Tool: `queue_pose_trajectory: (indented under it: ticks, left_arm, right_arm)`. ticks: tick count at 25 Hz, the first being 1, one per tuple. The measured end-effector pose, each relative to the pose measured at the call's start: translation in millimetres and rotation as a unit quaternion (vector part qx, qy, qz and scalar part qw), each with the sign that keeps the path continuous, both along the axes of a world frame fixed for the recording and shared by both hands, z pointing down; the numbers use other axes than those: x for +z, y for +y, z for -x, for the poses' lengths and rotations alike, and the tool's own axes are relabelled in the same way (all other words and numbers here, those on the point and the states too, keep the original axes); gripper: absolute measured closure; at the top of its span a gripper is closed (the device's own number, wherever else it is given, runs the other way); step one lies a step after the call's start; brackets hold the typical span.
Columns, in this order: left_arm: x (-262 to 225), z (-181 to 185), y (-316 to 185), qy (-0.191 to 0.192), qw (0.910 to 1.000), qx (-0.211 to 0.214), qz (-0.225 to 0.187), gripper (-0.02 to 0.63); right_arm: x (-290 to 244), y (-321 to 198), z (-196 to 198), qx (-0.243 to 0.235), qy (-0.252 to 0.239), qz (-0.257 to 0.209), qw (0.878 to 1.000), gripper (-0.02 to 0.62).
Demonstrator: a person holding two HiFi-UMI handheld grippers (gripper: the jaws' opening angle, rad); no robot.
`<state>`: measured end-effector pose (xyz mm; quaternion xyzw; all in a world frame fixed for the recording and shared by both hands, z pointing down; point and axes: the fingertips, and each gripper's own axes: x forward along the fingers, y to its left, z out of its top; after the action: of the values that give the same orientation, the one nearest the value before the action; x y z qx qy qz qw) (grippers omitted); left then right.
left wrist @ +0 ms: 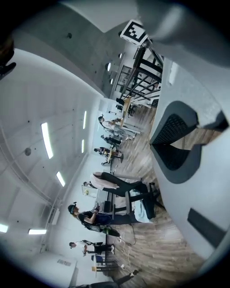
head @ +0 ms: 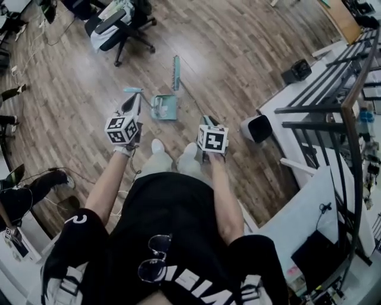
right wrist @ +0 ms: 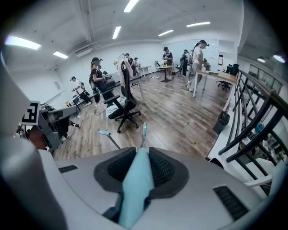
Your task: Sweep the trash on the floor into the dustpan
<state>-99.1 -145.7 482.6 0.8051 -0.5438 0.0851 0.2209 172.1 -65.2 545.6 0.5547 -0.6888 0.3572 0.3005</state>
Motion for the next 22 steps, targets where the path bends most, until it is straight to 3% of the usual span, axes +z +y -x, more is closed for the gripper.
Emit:
queue_pose_trajectory:
  ticks: [8, 22]
  left_arm:
    - [-26.8, -23.5, 18.0, -0.001, 0.9994, -0.020, -0.027, 0.607]
    - [-16.1, -39.4, 43.0, -0.014, 0.9992, -0.034, -0.013, 0.607]
  right_arm:
    - [-21.3, 2.8, -40.6, 0.005, -0.005, -0.031, 0.999, 0.511]
    - [2.8, 20.5, -84.8, 0.013, 0.000, -0.005, 1.000, 0.511]
